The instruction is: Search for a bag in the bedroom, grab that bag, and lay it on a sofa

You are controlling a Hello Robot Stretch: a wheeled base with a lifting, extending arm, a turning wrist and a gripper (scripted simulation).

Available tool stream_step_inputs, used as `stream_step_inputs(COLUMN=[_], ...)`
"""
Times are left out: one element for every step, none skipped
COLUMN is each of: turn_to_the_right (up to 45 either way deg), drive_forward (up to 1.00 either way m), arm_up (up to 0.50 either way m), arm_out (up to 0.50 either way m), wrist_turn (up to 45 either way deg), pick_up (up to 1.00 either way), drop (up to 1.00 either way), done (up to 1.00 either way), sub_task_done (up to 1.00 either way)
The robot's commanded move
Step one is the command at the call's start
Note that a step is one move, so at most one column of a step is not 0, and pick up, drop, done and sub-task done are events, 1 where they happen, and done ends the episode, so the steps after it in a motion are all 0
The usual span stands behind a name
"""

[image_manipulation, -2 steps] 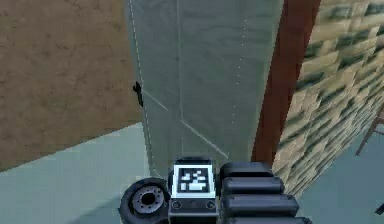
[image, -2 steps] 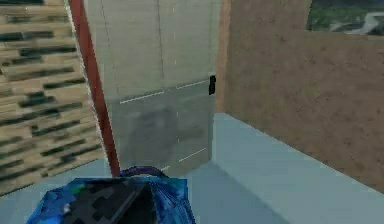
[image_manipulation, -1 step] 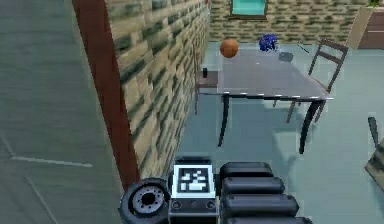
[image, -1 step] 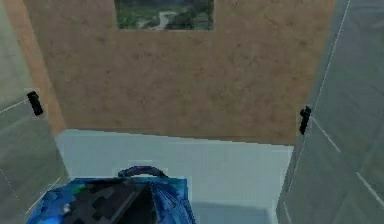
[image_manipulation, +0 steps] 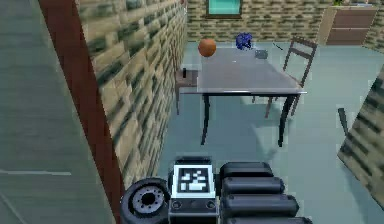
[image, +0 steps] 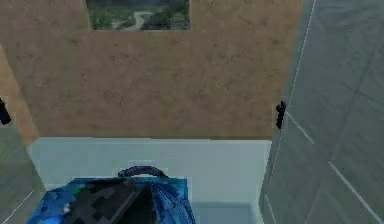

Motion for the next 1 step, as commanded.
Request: stream_step_inputs(turn_to_the_right=[0.0], drive_forward=[1.00], arm_up=[0.00], arm_out=[0.00], wrist_turn=[0.0], pick_up=[0.00], drop=[0.00], done=[0.00], sub_task_done=[0.00])
